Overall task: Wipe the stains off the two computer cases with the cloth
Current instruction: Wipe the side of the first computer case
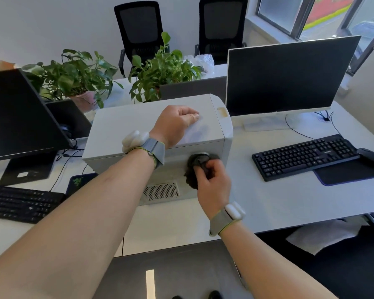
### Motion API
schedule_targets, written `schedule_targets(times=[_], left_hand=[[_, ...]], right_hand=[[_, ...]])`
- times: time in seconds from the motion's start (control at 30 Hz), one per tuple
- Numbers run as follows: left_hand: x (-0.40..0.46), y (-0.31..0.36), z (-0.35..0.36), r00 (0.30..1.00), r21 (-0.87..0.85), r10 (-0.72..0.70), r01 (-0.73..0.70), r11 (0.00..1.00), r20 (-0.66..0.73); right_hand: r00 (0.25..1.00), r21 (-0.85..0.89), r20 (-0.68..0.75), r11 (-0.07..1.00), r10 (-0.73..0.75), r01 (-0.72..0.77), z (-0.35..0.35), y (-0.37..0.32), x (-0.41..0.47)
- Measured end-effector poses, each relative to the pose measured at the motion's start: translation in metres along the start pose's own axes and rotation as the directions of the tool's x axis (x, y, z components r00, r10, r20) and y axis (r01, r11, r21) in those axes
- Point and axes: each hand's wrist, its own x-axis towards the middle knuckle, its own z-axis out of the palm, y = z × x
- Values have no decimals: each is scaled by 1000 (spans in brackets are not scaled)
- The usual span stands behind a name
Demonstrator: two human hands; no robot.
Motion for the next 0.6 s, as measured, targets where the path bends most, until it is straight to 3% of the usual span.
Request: schedule_targets(times=[0.07,0.1,0.17,0.23,0.3,0.47,0.6], left_hand=[[0,-1,0,1000,-2,-1,1,1000,-10],[0,-1,0,1000,0,-3,3,1000,-21],[0,0,0,998,14,-4,5,1000,-66],[-1,-1,2,987,67,19,-8,998,-159],[-2,-2,5,971,189,89,-47,981,-222],[-9,-3,12,923,392,249,-121,912,-294],[-12,-1,13,956,562,228,-87,822,-185]], right_hand=[[990,-196,90,973,-109,125,-4,12,4],[985,-293,155,949,-72,116,-6,25,5],[955,-410,248,911,164,-50,-12,53,4],[869,-431,271,859,414,-276,-22,73,2],[833,-410,261,837,489,-363,-33,80,-1],[834,-228,216,857,507,-462,-42,75,-6],[871,-82,248,905,424,-417,-36,58,-14]])
